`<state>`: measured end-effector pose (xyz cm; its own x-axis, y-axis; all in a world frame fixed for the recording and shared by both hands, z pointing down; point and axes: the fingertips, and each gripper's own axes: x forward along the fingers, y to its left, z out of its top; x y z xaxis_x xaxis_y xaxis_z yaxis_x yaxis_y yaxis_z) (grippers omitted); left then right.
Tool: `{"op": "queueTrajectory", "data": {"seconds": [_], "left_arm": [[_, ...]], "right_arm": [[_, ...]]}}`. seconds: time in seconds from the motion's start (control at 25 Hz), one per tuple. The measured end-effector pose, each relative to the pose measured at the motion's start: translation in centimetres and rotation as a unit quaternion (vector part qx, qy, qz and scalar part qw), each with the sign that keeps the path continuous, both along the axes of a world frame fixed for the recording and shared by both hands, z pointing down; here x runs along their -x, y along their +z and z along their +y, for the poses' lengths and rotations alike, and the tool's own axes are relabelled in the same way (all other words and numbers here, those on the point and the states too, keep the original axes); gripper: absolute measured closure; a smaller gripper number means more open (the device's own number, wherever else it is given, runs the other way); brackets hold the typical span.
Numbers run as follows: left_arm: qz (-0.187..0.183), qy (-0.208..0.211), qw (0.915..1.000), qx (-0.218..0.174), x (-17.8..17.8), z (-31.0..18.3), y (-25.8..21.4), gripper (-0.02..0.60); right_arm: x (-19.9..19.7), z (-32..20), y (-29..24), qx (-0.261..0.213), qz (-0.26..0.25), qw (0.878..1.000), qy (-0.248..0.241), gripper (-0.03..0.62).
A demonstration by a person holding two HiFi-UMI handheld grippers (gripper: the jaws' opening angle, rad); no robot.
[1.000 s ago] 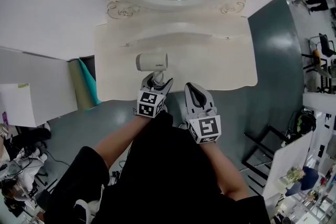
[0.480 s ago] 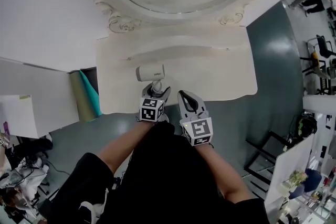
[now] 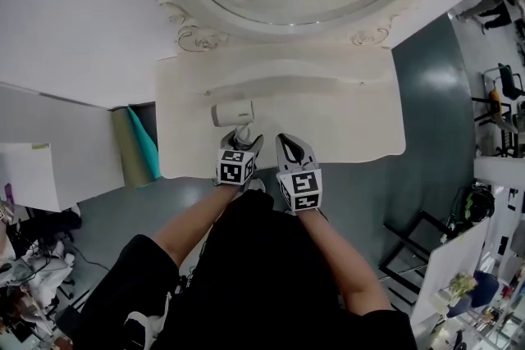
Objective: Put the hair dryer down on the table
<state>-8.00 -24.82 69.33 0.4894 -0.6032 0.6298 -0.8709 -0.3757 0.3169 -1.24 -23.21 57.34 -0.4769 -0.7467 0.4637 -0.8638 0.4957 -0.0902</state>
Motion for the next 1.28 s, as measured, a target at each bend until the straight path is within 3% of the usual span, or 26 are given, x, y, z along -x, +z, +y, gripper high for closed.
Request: {"op": "queueTrajectory", "data": {"seconds": [0.4, 0.6, 0.88, 1.28], "left_arm": [[-0.004, -0.012, 0.9995, 0.029, 1.4, -0.2, 1.9, 0.29], [-0.009, -0.006, 0.9992, 0.039, 1.7, 0.0, 2.9, 0.29], [-0.029, 0.004, 0.999, 0.034, 2.3, -0.7, 4.0, 0.29], [-0.034, 0.021, 0.9971, 0.064, 2.3, -0.9, 5.7, 0.29]], "right_arm": [[1.3, -1.6, 5.2, 0.07, 0.012, 0.997, 0.011, 0.574], [2.4, -1.2, 7.3, 0.09, 0.037, 0.995, -0.011, 0.574], [3.4, -0.8, 9.3, 0.114, 0.04, 0.992, -0.019, 0.574], [4.0, -1.6, 10.9, 0.123, 0.049, 0.99, -0.036, 0.574]]}}
